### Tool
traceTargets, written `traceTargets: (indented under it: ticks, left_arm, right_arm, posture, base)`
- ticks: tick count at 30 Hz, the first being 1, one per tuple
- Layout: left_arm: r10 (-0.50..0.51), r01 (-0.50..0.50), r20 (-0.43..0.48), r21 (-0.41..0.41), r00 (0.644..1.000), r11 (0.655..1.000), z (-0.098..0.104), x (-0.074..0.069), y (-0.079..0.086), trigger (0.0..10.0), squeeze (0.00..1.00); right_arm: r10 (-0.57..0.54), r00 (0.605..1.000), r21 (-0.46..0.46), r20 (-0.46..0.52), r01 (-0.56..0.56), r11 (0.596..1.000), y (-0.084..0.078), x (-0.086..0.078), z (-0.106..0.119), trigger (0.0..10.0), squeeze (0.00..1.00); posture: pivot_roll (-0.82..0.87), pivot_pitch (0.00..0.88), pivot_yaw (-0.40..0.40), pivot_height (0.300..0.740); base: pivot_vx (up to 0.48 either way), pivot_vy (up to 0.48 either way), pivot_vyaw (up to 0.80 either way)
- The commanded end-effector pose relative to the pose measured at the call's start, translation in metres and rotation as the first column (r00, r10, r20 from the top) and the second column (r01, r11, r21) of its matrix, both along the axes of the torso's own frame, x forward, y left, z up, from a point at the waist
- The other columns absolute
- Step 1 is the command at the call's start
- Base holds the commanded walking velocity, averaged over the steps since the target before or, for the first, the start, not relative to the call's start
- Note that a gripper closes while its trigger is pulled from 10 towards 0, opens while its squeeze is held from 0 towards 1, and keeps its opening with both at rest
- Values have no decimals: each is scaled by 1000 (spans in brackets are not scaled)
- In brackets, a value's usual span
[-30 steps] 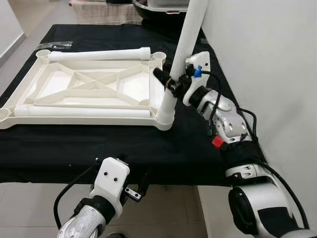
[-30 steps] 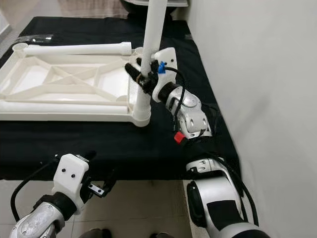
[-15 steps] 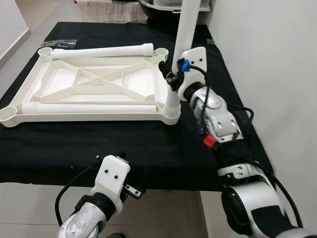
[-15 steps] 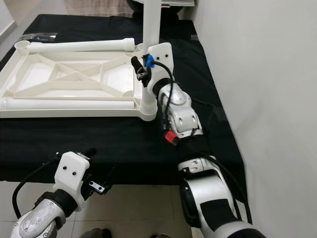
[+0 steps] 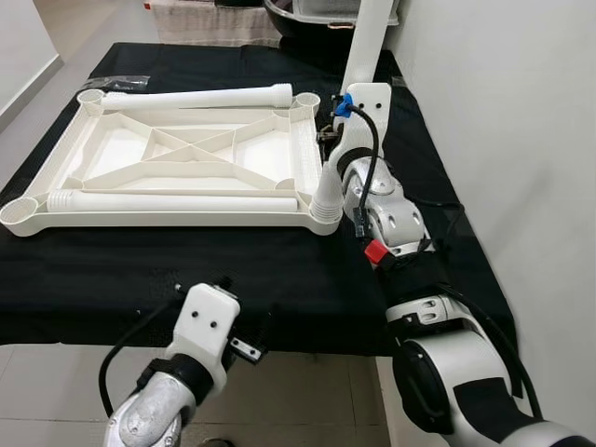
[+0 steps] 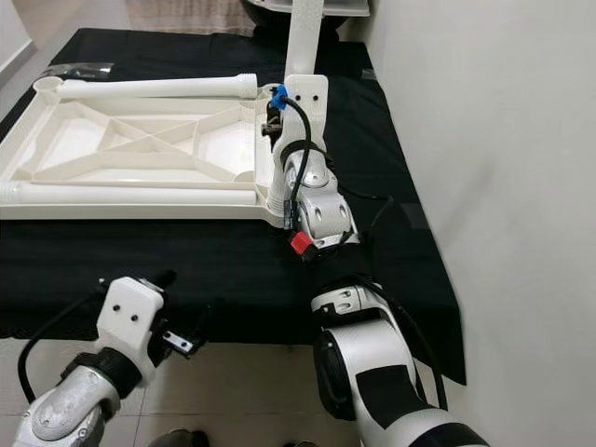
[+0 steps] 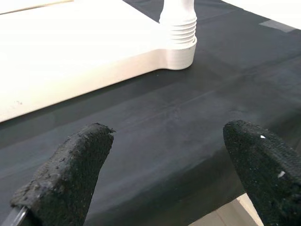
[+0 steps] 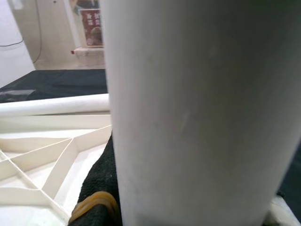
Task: Building children table
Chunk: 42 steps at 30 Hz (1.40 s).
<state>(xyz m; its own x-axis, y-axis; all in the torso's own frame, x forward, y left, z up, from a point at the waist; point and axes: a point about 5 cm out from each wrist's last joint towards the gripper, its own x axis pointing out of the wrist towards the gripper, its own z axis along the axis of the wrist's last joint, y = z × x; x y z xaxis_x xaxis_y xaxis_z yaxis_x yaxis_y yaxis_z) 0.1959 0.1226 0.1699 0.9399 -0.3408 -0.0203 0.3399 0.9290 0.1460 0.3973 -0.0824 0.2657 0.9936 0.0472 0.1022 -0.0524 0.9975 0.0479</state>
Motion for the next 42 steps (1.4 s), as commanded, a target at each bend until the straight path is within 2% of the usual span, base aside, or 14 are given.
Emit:
traceTargets:
  ticks: [1,3,7,11,15,18,20,21,23,29,32,34,36,42]
  left_arm:
    - [-5,6,-23,9,1000,1000,-5,0,1,10000,0]
    - [-3,4,-21,13,1000,1000,-5,1,3,10000,0]
    - [-2,2,-18,15,1000,1000,-5,2,3,10000,0]
    - [-3,4,-12,22,1000,1000,-4,4,4,10000,0]
    - [-7,7,-10,22,1000,1000,-4,6,3,10000,0]
    - [-9,9,-4,22,1000,1000,-3,7,3,10000,0]
    - [-10,10,-3,22,1000,1000,-2,7,3,10000,0]
    - [-10,10,-3,22,1000,1000,-2,7,3,10000,0]
    - [-9,10,-3,26,1000,1000,-3,6,4,10000,0]
    - [-11,12,-2,29,1000,1000,-3,6,3,10000,0]
    - [-11,11,-1,26,1000,1000,-3,6,3,10000,0]
    - [-14,14,-3,28,1000,1000,-4,6,3,10000,0]
    - [-15,15,-4,28,1000,999,-4,6,2,10000,0]
    - [-11,11,-1,28,1000,1000,-4,7,3,10000,0]
  right_arm:
    - [-95,962,-49,-255,85,995,-20,0,-62,10000,0]
    - [-164,954,-32,-249,162,986,-27,-2,-62,10000,0]
    - [-176,957,2,-232,182,983,-28,-5,-62,10000,0]
    - [-204,958,82,-201,224,971,-22,-14,-65,10000,0]
    - [-208,958,92,-199,230,969,-18,-18,-68,10000,0]
    - [-233,958,20,-169,240,971,-11,-25,-71,10000,0]
    - [-286,948,-25,-141,285,958,-11,-28,-71,10000,0]
    - [-286,948,-25,-141,285,958,-11,-28,-71,10000,0]
    - [-351,931,-101,-101,341,935,-11,-33,-71,10000,0]
    - [-401,913,-128,-78,389,912,-9,-40,-72,10000,0]
    - [-433,895,-118,-104,421,899,-10,-44,-76,10000,0]
    - [-475,869,-98,-141,465,880,-14,-44,-79,10000,0]
    - [-484,862,-94,-149,475,875,-15,-45,-80,10000,0]
    - [-524,801,-60,-291,531,845,-22,-43,-95,10000,0]
  posture:
    - [130,193,-85,740]
    - [131,196,-81,740]
    - [131,196,-81,740]
    - [128,192,-76,740]
    - [130,190,-75,740]
    - [130,197,-72,740]
    - [131,195,-75,740]
    - [131,195,-75,740]
    - [133,193,-75,740]
    - [130,194,-77,740]
    - [128,198,-78,740]
    - [127,197,-77,740]
    - [127,197,-77,740]
    - [130,194,-79,740]
  base:
    - [0,0,0]
    - [0,0,0]
    - [0,0,0]
    - [0,0,0]
    - [0,0,0]
    - [0,0,0]
    - [0,0,0]
    - [0,0,0]
    - [0,0,0]
    - [0,0,0]
    - [0,0,0]
    - [0,0,0]
    - [0,0,0]
    - [0,0,0]
